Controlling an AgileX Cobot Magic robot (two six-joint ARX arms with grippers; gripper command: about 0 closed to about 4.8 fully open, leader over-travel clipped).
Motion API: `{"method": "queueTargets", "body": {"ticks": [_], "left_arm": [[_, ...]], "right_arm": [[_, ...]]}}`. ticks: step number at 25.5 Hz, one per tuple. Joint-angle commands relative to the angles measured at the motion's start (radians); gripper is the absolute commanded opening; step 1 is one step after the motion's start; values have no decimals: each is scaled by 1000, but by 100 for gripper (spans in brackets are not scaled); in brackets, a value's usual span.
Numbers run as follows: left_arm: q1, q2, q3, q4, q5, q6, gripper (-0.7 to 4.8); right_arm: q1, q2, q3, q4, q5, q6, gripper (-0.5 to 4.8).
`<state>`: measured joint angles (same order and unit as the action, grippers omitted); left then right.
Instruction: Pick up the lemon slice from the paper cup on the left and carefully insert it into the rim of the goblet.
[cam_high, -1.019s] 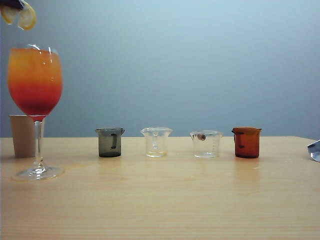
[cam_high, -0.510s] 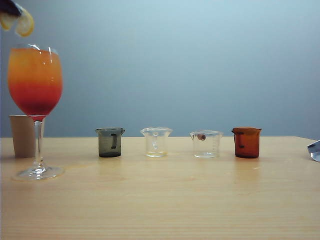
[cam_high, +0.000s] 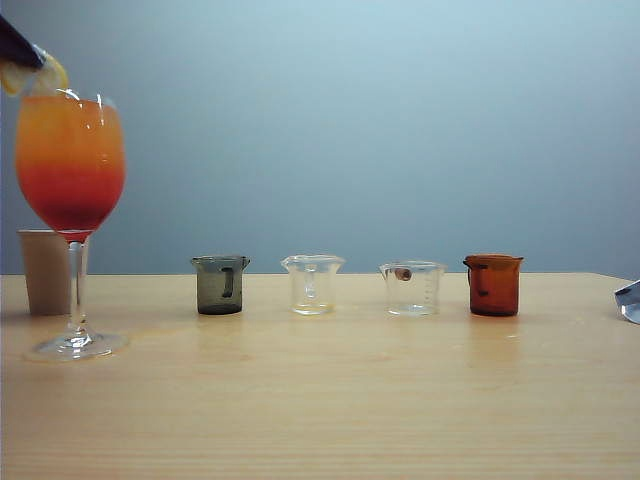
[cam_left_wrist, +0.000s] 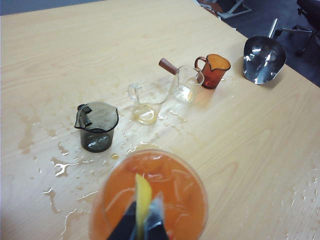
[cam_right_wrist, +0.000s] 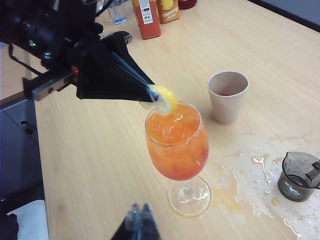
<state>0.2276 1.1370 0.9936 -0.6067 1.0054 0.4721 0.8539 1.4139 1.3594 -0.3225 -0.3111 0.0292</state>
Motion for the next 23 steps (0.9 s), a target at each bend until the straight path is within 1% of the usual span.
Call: {"method": "queueTargets", "body": {"ticks": [1,6,15,23], "left_arm": [[1,7,1,-12,26,19,-6],[0,15,1,-32,29,52,-6],[1,18,-30,-35,24,74,-6],[0,16,-31,29,32,66,-6]], "right_arm": [[0,-5,3,13,-3,3,-5],[0,-5,3,13,-3,3,-5],[0,-5,3,13,-3,3,-5],[0,-5,3,13,-3,3,-5]]}}
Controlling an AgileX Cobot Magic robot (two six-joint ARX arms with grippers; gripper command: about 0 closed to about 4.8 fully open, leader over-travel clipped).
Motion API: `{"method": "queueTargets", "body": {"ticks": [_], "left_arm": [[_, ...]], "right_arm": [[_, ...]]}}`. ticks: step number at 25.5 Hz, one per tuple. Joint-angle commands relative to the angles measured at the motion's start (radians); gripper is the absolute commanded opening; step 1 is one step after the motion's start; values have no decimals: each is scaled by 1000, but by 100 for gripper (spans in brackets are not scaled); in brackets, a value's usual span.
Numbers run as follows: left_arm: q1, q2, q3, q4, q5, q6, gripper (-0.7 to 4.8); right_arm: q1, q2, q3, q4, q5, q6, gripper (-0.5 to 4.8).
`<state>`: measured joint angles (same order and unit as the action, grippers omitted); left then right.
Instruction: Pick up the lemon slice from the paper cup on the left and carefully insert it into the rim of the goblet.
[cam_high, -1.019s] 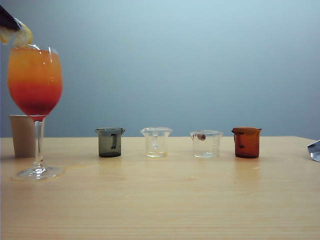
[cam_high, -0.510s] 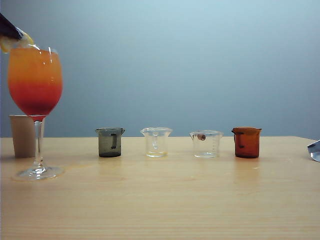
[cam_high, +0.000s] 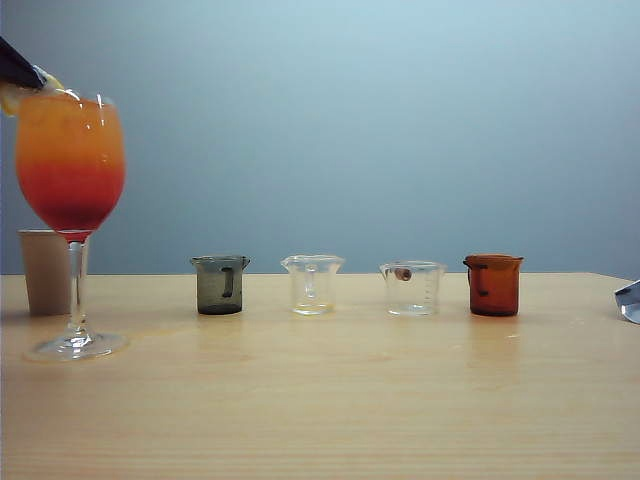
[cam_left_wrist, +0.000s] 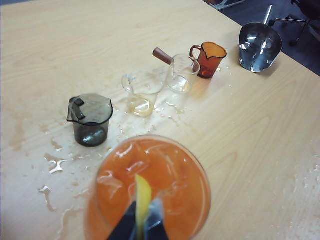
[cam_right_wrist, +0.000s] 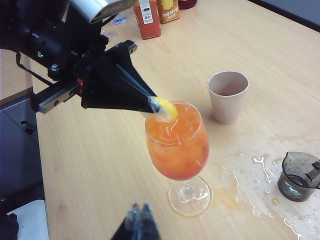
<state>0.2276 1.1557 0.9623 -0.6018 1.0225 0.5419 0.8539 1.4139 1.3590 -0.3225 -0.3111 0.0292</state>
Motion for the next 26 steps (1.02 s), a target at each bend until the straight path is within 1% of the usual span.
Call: {"method": "queueTargets", "body": {"ticks": [1,6,9,16,20,22,23,24,26], "left_arm": [[0,-2,0,24,14,-5,-6],[0,-3,0,26,21,-9,-6],[0,-3,0,27,22,-57,-6],[1,-3,0,35,22,-84,-5],[0,-3,0,34,21,-90,90],[0,-3,0,32,22,-90,99],[0,-3,0,32,22,-91,122],[0,-3,0,33,22,-101,130],[0,-5,0,33,22,-113,131]], "right_arm": [[0,-5,3,13,-3,3,-5],[0,-5,3,13,-3,3,-5],[0,-5,3,13,-3,3,-5],[0,-5,3,13,-3,3,-5],[0,-5,3,13,-3,3,-5],[0,-5,3,13,-3,3,-5],[0,-5,3,13,-3,3,-5],[0,-5,3,13,-3,3,-5],[0,-5,3,13,-3,3,-5]]}}
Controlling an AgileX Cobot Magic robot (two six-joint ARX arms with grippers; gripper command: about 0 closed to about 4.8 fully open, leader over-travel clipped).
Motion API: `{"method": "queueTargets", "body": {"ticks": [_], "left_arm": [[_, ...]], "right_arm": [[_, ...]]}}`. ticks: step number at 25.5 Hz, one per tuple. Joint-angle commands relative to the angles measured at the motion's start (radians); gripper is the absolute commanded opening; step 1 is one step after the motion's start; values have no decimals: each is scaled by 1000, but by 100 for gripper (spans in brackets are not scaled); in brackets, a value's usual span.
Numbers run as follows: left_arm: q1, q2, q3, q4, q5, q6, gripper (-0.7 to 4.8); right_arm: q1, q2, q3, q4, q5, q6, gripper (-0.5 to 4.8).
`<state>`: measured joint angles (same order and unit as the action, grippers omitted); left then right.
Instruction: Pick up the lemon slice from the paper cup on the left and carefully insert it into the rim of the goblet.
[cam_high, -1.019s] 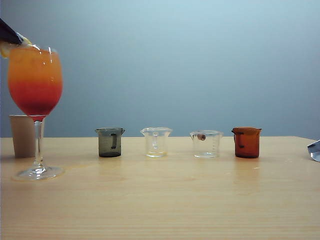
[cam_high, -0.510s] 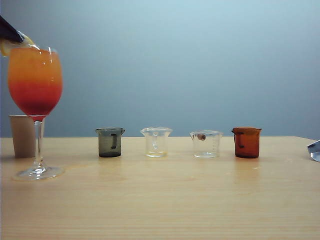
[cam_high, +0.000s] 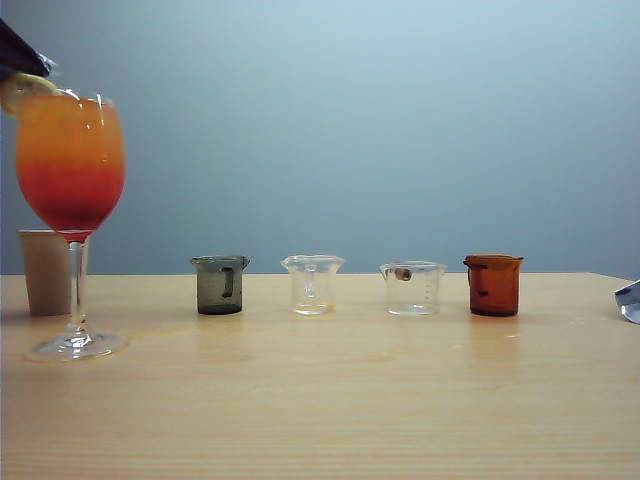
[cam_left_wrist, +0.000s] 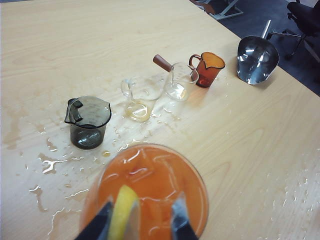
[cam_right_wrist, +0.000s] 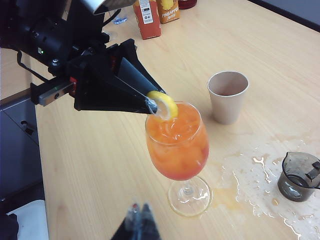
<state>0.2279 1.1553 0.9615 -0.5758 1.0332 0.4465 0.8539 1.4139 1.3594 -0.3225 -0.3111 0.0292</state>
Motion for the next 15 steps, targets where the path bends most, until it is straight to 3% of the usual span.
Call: {"method": "queueTargets", "body": {"ticks": [1,14,15], "left_arm": [[0,-5,1,8,11,-18,131],[0,-33,24,7,18,-71,129],[0,-45,24,0,18,-112,97]], "right_arm": [[0,-5,3,13,-3,3,-5],[0,-5,3,13,-3,3,-5],[0,-5,3,13,-3,3,-5]]}}
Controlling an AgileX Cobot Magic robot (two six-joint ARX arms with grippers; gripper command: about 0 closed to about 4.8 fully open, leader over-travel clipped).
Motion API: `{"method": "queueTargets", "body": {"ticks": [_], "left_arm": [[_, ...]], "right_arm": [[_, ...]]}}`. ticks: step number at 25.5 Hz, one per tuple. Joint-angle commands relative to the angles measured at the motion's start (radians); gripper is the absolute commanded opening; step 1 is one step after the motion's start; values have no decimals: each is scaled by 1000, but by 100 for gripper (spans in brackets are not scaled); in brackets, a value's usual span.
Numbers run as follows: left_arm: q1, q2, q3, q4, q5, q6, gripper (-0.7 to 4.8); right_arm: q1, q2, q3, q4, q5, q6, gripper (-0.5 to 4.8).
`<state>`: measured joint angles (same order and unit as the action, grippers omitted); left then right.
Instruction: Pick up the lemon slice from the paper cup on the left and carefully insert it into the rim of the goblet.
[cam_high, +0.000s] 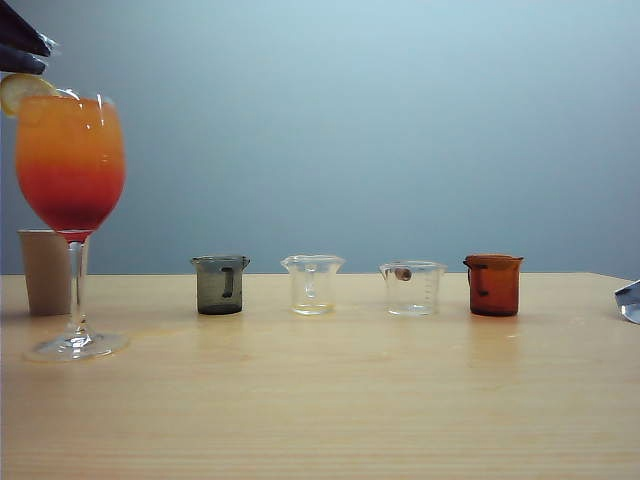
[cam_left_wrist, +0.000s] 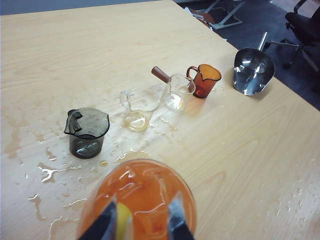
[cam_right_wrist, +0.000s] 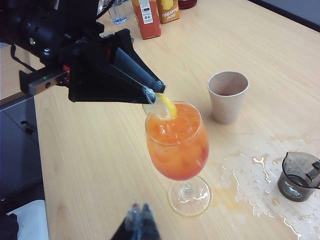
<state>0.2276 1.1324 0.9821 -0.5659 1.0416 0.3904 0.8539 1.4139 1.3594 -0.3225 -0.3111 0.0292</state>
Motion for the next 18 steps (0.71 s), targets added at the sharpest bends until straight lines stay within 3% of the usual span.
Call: {"method": "queueTargets", "body": {"ticks": [1,2,12,18], "left_arm": [[0,-31,4,-11,9,-86,38],[0,-50,4,-8,7,-126,-5],[-2,-206,4,-2,1,-146,-5],[-2,-365,4,2,-139,-163,-5]], "right_arm": [[0,-5,3,13,-3,3,-5],[0,-5,3,13,-3,3,-5],[0,-5,3,13,-3,3,-5],[0,-5,3,37,-1,-30,-5]]}}
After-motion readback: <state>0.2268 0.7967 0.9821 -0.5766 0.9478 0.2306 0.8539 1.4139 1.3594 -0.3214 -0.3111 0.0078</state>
